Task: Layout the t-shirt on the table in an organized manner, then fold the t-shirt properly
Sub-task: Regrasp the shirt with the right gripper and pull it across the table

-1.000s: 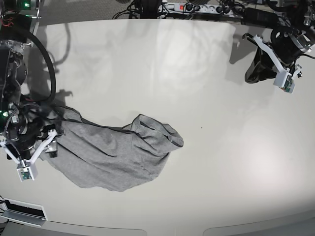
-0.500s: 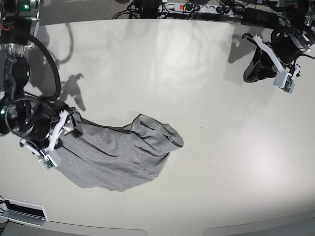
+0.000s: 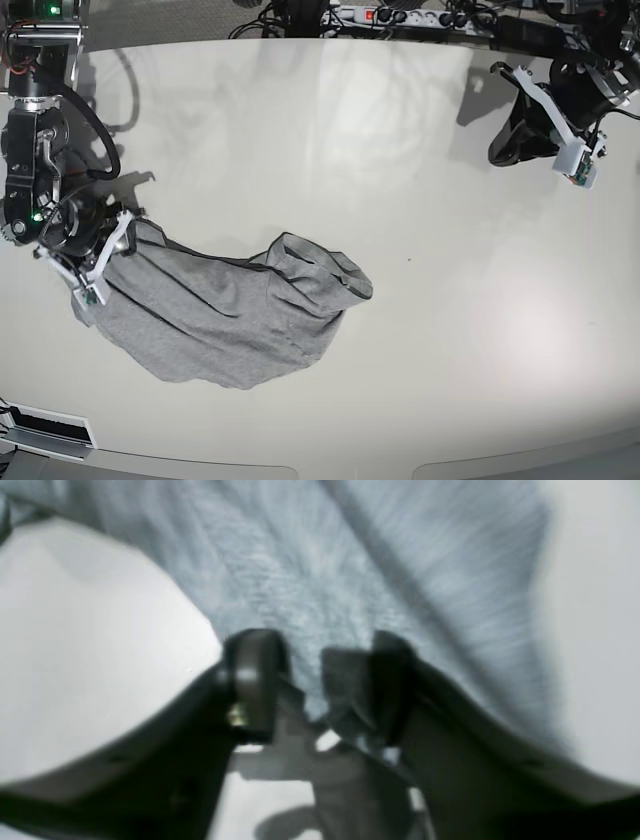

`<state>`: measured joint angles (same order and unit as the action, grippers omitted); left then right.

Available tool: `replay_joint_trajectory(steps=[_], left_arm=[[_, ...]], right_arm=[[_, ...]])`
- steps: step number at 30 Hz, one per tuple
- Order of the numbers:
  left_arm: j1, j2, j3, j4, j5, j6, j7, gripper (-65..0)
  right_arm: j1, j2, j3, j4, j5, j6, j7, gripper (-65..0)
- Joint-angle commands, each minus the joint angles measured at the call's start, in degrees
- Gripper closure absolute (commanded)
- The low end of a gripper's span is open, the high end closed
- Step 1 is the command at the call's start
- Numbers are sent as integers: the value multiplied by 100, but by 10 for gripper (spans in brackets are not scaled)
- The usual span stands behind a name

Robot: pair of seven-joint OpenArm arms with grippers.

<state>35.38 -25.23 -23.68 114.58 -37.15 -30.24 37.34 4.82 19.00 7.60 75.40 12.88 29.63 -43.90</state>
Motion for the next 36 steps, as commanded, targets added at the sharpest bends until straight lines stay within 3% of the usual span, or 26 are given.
replay_joint_trajectory(steps=[1, 3, 6, 12, 16, 21, 24, 29, 33, 34, 36], left_arm=[[13, -63, -35, 79, -94, -4, -127, 0], [13, -63, -35, 79, -94, -4, -127, 0], [13, -70, -35, 79, -94, -4, -127, 0], [15, -304, -35, 79, -173, -120, -122, 0], [15, -603, -35, 79, -409, -479, -79, 0], [17, -918, -35, 79, -398, -501, -79, 0], [15, -1003, -35, 79, -391, -498, -81, 0], [17, -1019, -35, 79, -389, -501, -79, 0], [17, -1021, -35, 79, -385, -501, -76, 0], [17, -1021, -35, 79, -385, -501, -66, 0], [15, -1021, -35, 79, -387, -501, 11, 0]], right_arm=[[166, 83, 26, -87, 35, 31, 72, -138], [247, 83, 26, -304, 90, 120, -76, 0], [313, 83, 26, -245, 973, 271, -938, 0], [177, -155, 26, 254, 4273, 887, -2704, 0], [55, -660, 26, 647, 5661, 1037, -3373, 0], [105, -1314, -98, 957, 6913, 1037, -3545, 0], [306, -1650, -407, 975, 7212, 1037, -3550, 0], [857, -2166, -922, 973, 7099, 1037, -3547, -9], [1478, -2378, -1154, 975, 6533, 1037, -3578, -310], [1661, -2371, -1147, 975, 6413, 1037, -3610, -352], [2046, -2337, -1075, 975, 6102, 1037, -3610, -363]])
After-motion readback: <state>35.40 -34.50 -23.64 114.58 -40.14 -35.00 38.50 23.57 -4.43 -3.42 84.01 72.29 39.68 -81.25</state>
